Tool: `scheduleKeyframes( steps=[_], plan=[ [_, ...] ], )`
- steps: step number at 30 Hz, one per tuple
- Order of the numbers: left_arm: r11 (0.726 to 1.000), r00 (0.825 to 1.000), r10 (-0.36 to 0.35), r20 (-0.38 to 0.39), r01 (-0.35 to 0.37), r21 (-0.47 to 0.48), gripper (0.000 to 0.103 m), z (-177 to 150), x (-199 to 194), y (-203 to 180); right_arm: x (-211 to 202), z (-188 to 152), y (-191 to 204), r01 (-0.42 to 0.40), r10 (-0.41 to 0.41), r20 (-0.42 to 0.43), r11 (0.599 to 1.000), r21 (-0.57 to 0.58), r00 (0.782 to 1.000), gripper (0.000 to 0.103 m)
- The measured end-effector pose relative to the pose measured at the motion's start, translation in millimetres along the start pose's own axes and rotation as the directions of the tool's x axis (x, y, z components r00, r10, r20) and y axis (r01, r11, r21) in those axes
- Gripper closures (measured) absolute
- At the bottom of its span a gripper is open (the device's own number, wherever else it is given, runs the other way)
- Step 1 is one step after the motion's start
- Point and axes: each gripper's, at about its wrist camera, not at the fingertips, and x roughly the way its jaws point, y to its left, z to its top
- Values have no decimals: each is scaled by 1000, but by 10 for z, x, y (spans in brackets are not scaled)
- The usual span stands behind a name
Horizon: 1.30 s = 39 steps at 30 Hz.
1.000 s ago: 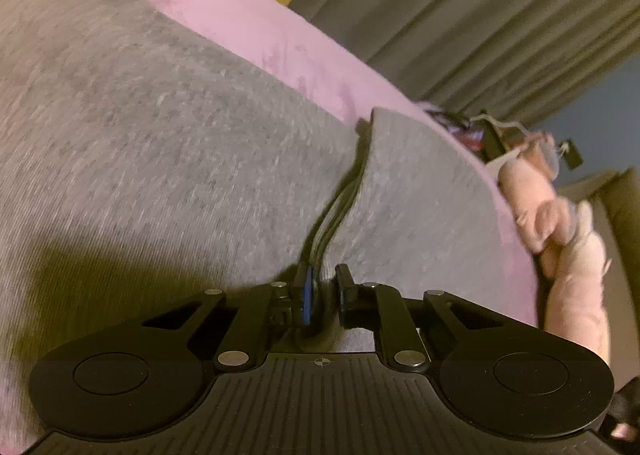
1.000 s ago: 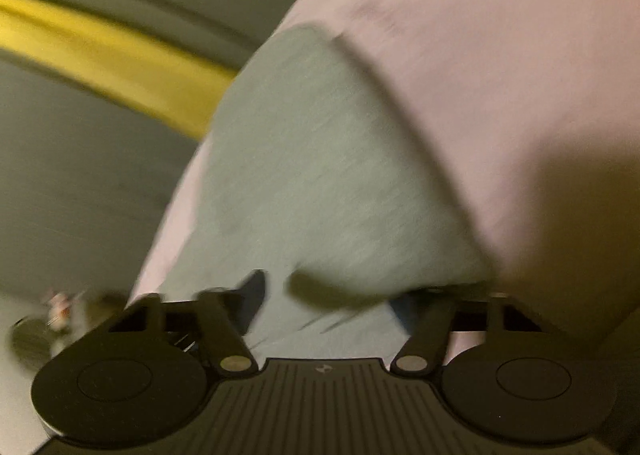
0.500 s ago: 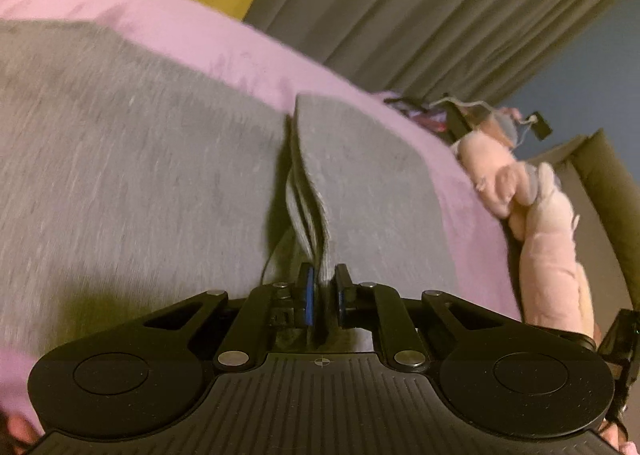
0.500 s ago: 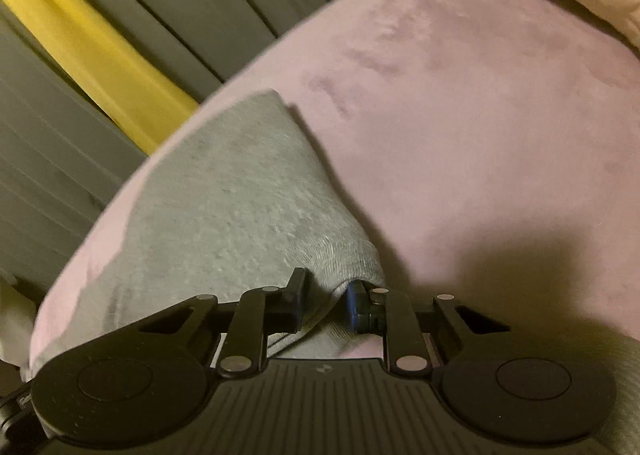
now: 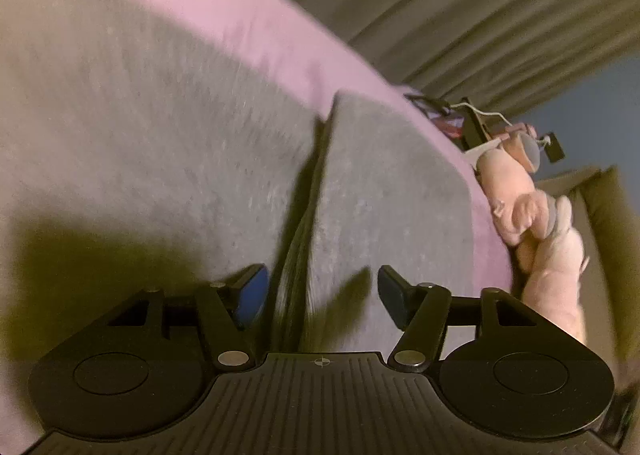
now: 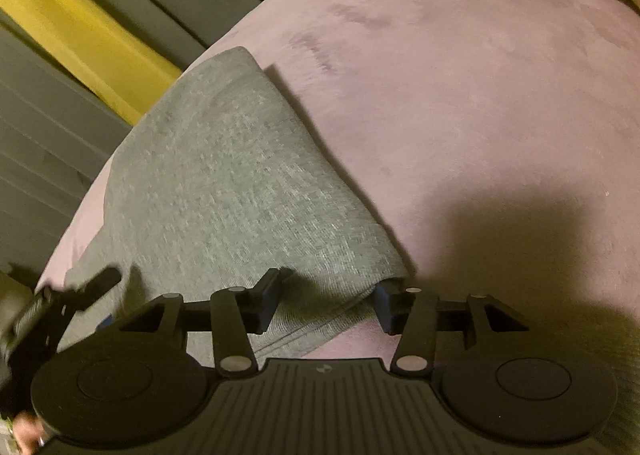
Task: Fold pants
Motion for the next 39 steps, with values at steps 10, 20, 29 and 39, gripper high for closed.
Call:
scheduleKeyframes(
  steps=[10, 20, 29, 39],
  plan=[
    [995, 989, -18, 148, 3, 98, 89, -146, -252, -165, 9, -1, -21, -17, 17, 19, 1000, 5, 1000, 52],
    [896, 961, 150, 234, -232, 378, 86, -295, -613, -562, -43, -22, 1, -108, 108, -6, 993, -55, 994, 25],
    [998, 988, 1, 157, 8, -55, 44, 75, -579, 285, -43, -14, 24, -143, 143, -23, 989, -46, 990, 16],
    [999, 997, -28, 69, 25, 32, 48, 42, -73, 56, -53, -37, 51, -147, 145, -33, 988, -53, 989, 14]
  ],
)
